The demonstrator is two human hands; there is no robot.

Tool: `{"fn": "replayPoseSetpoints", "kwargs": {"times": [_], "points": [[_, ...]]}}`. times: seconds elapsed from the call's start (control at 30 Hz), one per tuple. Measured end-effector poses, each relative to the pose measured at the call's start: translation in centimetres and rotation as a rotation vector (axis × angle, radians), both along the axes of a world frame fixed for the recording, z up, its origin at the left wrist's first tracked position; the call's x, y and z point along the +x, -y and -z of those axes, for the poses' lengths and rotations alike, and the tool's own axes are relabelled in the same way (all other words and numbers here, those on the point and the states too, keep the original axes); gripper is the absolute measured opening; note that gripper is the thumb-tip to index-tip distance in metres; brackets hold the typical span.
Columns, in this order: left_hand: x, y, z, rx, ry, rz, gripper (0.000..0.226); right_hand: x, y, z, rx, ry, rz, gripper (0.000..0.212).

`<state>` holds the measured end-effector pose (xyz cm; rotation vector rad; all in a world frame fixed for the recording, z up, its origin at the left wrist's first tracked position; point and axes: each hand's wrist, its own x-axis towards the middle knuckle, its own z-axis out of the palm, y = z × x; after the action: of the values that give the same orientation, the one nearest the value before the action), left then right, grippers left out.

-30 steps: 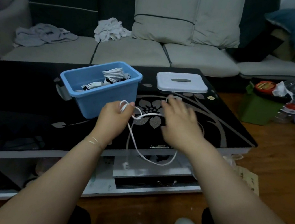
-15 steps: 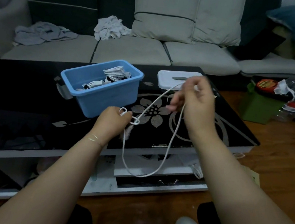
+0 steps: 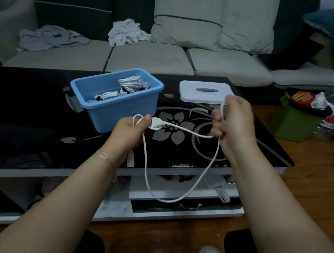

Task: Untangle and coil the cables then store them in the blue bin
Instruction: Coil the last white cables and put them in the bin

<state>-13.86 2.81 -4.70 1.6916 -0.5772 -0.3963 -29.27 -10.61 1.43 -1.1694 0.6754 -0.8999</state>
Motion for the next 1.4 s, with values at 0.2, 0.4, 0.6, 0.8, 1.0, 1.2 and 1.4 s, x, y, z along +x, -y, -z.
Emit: {"fn": "replayPoseSetpoints", "kwargs": {"times": [0.2,0.4,0.6,0.8,1.0,1.2,1.4], "points": [[-1.0,0.0,-0.6,-0.059,0.112,0.024,0.025,0.5,-2.5,1.4,-0.699,-0.757,-0.4,0.041],[-1.4,0.1,-0.8,-0.056,0.214,0.038,0.026,2.1,-2.8,3.0,-0.785,-0.741,-0.366,0.029],[-1.6,0.1,-0.3,0.196,0.512,-0.036,0.033,2.5,-3.1,3.4,-0.723,-0.544,-0.219,0.04],[-0.6,-0.3,-0.5,0.029,0.317,0.07,0.049,0.5,-2.1,0.8,-0.511,-0.553,-0.64,0.076],[-2.4,-0.6,-1.8,-0.017,0.321,0.232,0.037,0.9,-3.4,2.6,-0.576,-0.708,-0.793,0.039],[-2.5,-0.8,-2.4,-0.076,0.264,0.218,0.04,2.6,-5.0,5.0,-0.236,-0.463,-0.723,0.011],[-2.1,-1.0,-2.1,0.015,0.272,0.223,0.054,2.6,-4.8,4.0,-0.258,-0.345,-0.639,0.015]]}}
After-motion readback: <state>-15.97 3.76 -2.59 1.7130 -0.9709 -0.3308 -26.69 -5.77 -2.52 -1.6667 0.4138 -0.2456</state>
